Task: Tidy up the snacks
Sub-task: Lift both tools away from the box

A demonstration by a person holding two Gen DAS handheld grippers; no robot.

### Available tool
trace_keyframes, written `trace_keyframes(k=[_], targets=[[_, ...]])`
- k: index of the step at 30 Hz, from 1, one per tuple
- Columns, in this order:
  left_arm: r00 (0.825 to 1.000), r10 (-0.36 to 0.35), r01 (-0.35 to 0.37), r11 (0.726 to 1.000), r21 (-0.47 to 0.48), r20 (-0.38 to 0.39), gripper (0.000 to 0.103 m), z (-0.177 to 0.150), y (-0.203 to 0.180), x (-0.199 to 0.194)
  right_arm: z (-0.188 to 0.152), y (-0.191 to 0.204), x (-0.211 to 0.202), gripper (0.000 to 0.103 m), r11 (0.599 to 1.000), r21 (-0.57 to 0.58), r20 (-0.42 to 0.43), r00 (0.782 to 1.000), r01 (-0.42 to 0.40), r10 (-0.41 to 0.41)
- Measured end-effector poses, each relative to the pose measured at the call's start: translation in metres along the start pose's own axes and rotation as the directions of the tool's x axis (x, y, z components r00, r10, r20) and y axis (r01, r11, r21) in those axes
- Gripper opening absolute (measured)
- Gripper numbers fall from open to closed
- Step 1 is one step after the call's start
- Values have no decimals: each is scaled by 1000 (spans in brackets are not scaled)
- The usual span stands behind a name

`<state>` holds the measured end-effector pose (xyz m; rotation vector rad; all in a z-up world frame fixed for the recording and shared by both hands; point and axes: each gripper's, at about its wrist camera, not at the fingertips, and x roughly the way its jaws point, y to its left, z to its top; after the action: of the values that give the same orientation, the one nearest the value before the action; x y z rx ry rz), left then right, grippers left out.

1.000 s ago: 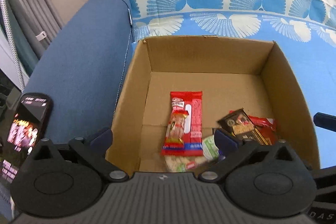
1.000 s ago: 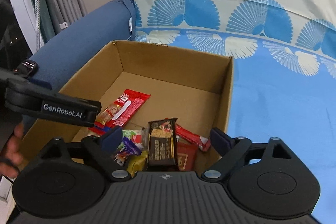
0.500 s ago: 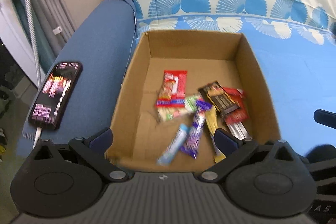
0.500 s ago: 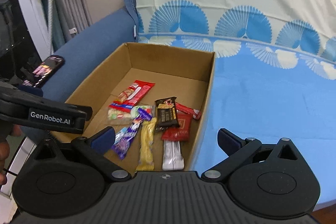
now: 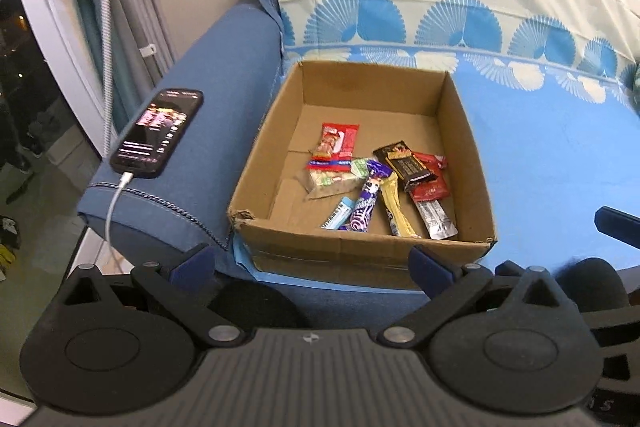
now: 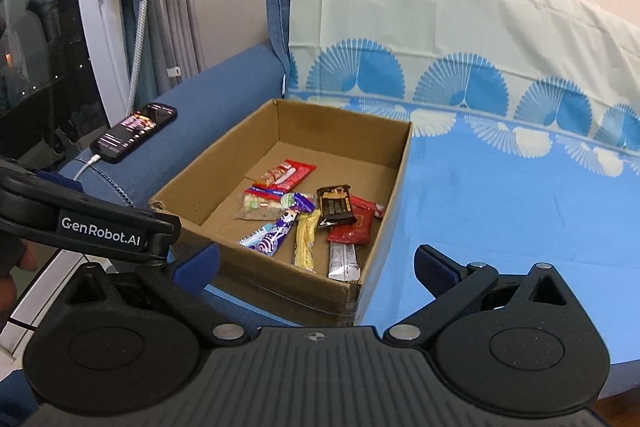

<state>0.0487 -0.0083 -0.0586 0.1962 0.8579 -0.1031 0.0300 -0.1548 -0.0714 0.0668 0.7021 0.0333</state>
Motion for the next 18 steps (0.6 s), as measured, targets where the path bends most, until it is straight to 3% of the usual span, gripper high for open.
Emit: trace_keyframes(k=[9, 18], targets=[[998, 24, -25, 1000, 15, 60, 103, -6, -1, -21, -3, 6, -24, 102, 1000, -19, 51, 999, 6, -5], [998, 18, -19, 1000, 7, 59, 103, -9, 4, -24, -5, 11, -29, 102, 1000, -27, 58, 998, 9, -7]])
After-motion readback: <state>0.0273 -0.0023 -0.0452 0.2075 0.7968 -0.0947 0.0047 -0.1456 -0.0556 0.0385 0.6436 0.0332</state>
